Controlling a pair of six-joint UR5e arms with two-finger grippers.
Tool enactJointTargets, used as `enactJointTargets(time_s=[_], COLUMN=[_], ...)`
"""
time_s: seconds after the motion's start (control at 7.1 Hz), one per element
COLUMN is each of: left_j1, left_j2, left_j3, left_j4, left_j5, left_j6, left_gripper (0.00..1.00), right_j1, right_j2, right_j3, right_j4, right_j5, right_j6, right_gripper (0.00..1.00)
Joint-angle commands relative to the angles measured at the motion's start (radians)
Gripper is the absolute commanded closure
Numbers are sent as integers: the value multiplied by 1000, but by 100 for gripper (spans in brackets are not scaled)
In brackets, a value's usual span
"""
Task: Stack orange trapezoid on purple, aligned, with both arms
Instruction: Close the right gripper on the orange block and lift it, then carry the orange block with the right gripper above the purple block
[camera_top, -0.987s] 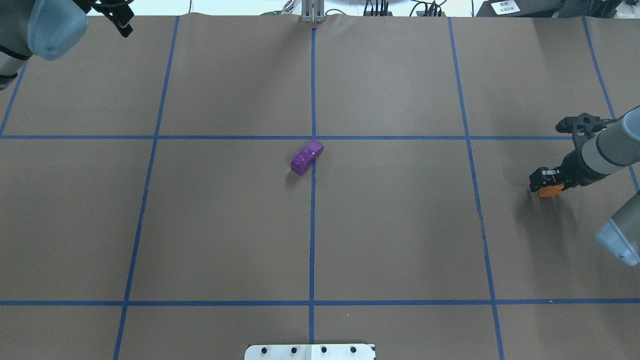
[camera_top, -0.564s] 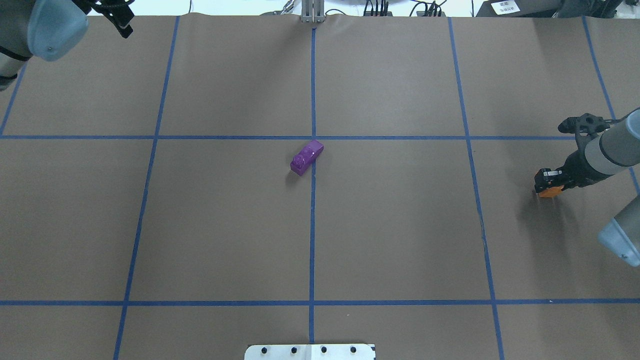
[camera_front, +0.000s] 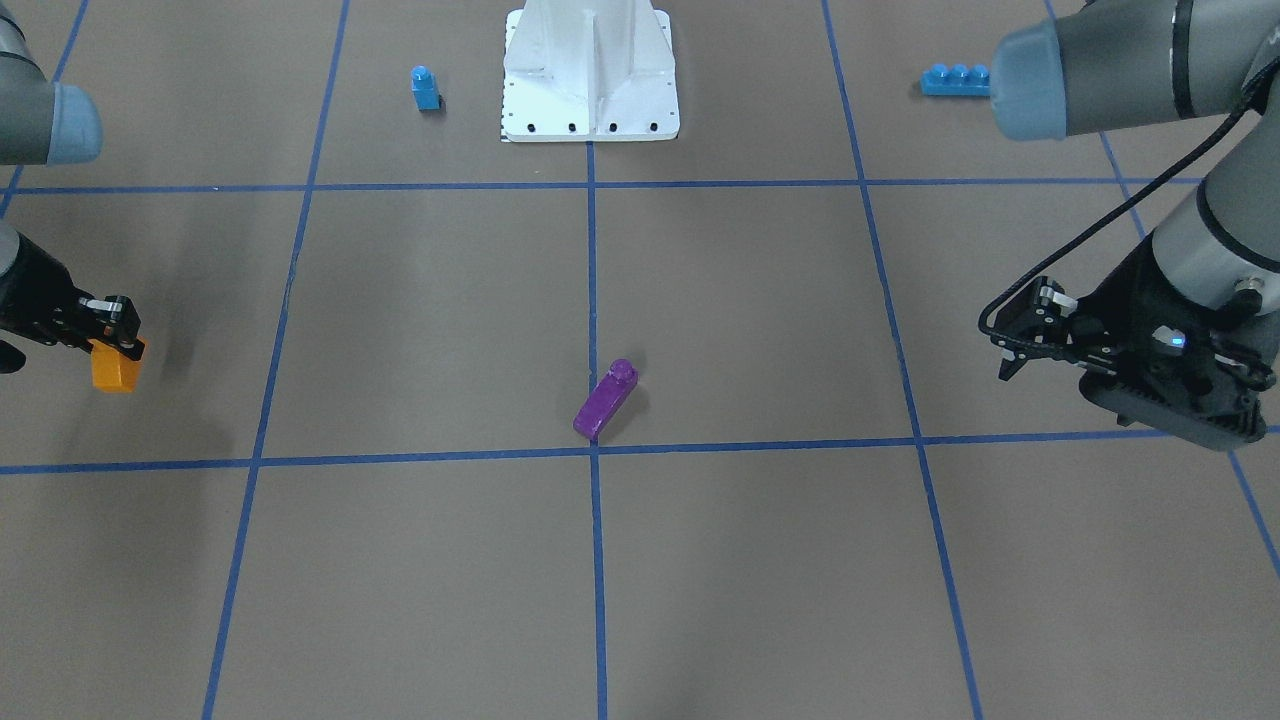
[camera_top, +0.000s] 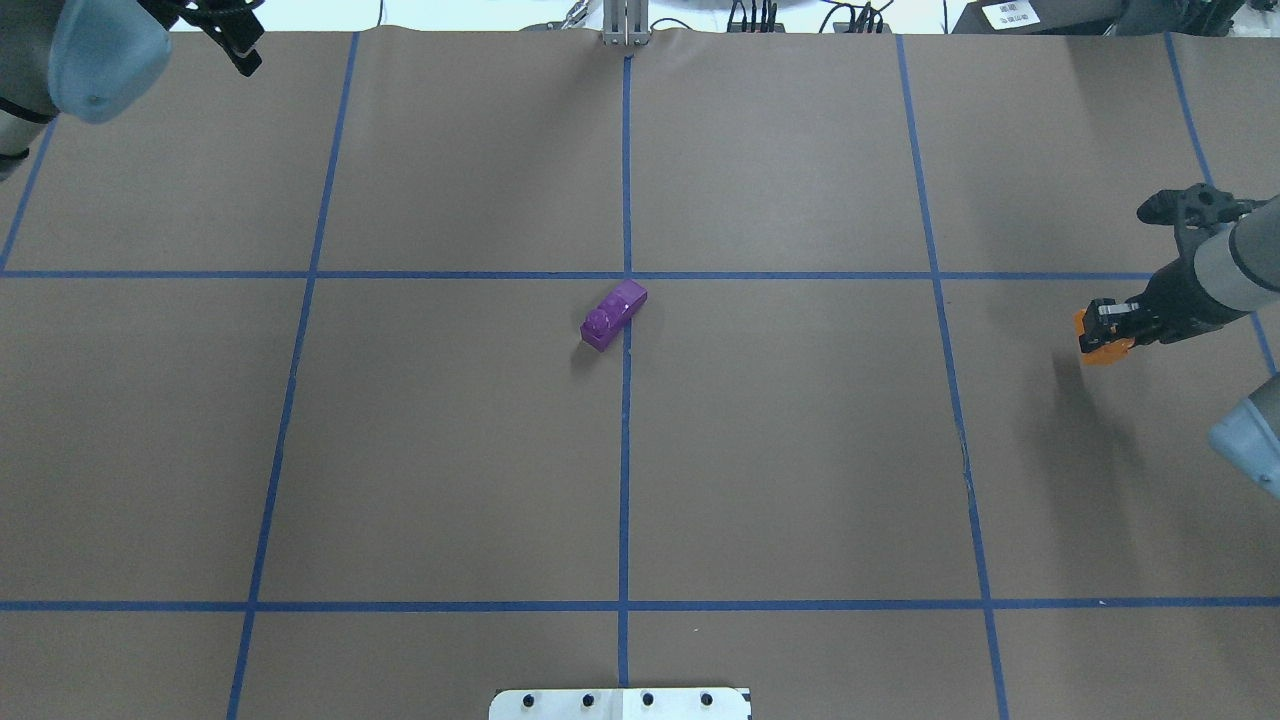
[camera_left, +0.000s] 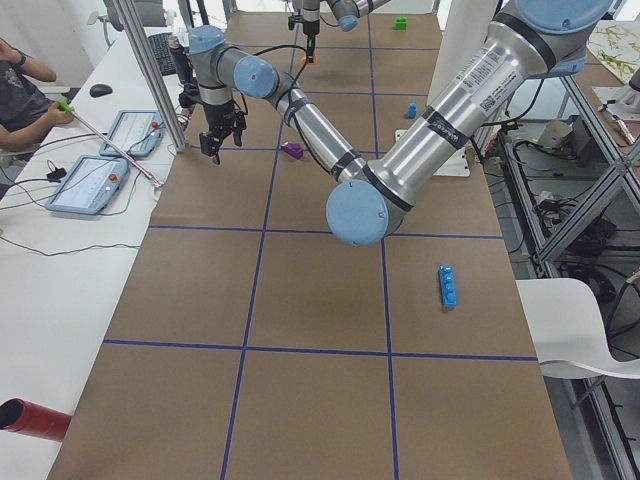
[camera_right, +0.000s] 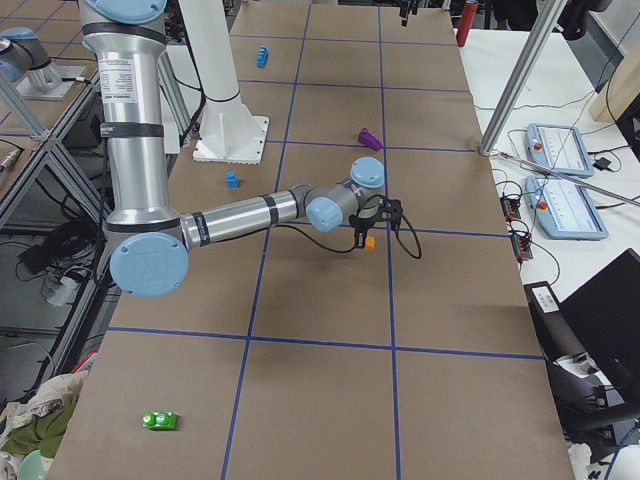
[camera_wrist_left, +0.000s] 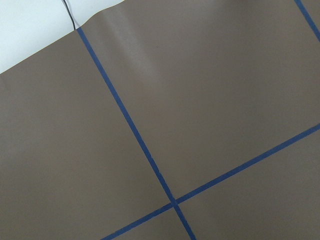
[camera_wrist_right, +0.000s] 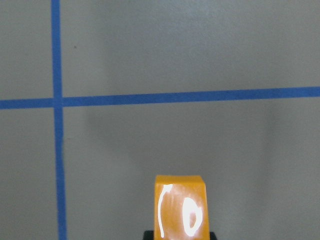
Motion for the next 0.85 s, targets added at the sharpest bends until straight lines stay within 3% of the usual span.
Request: enactJointTargets(time_s=[0.0,0.42,0.56,0.7], left_j1=[-50,-144,-158,-178], left_j2=[82,278,349,369], left_j3=[1,7,21,41], left_j4=[-4,-133,-183,-188], left_j5=[3,-5,-8,-6], left_j6=[96,246,240,242], left_gripper=[0,0,0,0], right_j1=[-47,-173,-208,-237], right_j2=[189,598,709,752], right_j3=[-6,-204,-242,-253], right_j4=[-91,-225,-308,-312], right_j5=[6,-13,-42,-52], right_j6=[110,515,633,719], right_gripper=[100,100,100,100])
